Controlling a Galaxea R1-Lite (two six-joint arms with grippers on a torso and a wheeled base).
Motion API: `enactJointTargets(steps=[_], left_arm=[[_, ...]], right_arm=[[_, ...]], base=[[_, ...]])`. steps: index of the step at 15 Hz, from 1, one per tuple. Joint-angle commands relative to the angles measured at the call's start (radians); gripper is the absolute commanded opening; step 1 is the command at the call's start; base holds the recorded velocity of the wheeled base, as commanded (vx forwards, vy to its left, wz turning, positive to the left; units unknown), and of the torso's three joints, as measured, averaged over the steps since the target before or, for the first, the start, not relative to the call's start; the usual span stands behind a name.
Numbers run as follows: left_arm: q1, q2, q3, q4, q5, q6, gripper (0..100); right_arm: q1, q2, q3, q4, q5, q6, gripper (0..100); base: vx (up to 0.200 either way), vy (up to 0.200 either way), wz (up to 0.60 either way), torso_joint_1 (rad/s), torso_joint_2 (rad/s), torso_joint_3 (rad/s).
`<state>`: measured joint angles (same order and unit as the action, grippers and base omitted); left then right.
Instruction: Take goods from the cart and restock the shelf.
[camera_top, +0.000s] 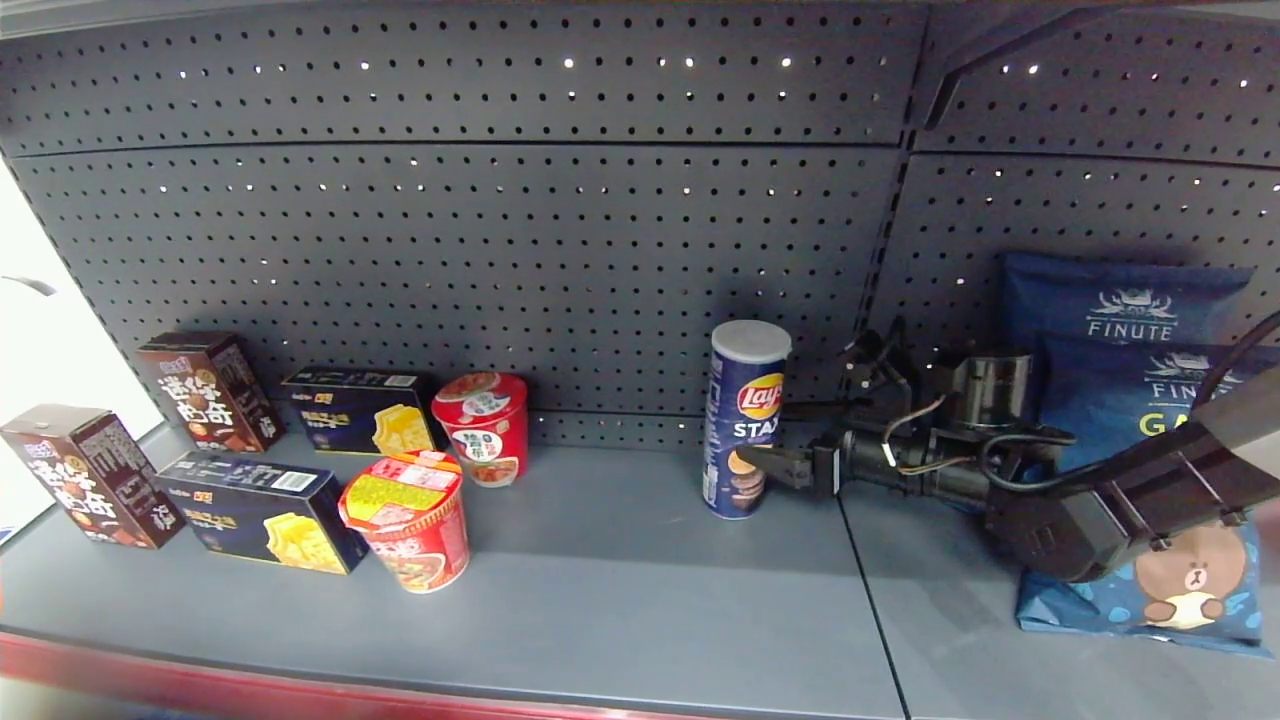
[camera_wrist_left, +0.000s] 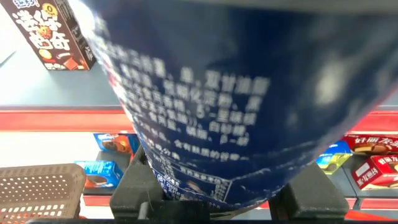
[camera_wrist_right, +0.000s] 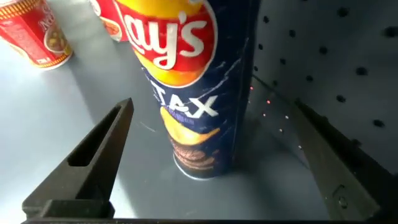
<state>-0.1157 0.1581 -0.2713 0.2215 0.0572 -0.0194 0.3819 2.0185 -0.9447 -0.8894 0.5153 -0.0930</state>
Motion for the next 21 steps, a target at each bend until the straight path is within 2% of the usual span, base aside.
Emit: enactJointTargets(steps=[1, 6, 9, 12, 13, 17, 21], left_arm=[[0.002, -0.008, 0.001, -0.001, 0.001, -0.001, 0], [0.004, -0.017, 0.021, 0.001, 0.003, 0.001, 0], [0.007, -0.058, 0.02, 0.072, 0.004, 0.002, 0], [0.007, -0.061, 0.012, 0.082, 0.006, 0.002, 0], [0.007, -0.061, 0.015, 0.082, 0.006, 0.002, 0], [0.007, -0.061, 0.032, 0.082, 0.006, 0.002, 0], [0.007, -0.061, 0.049, 0.079, 0.007, 0.001, 0]], right_arm=[[0.003, 0.058, -0.025, -0.016, 0.005, 0.001, 100], [0.014, 0.124, -0.059, -0.025, 0.025, 0.001, 100], [0.037, 0.167, -0.12, -0.022, 0.028, 0.006, 100], [0.052, 0.19, -0.143, -0.023, 0.026, 0.009, 100], [0.054, 0.198, -0.143, -0.025, 0.023, 0.009, 0], [0.054, 0.169, -0.131, -0.023, -0.012, 0.006, 0], [0.081, 0.025, -0.022, -0.025, -0.047, 0.001, 0]], base=[[0.0, 0.0, 0.0, 0.0, 0.0, 0.0], [0.0, 0.0, 0.0, 0.0, 0.0, 0.0], [0.0, 0.0, 0.0, 0.0, 0.0, 0.0], [0.0, 0.0, 0.0, 0.0, 0.0, 0.0], [0.0, 0.0, 0.0, 0.0, 0.0, 0.0], [0.0, 0.0, 0.0, 0.0, 0.0, 0.0], [0.0, 0.0, 0.0, 0.0, 0.0, 0.0]])
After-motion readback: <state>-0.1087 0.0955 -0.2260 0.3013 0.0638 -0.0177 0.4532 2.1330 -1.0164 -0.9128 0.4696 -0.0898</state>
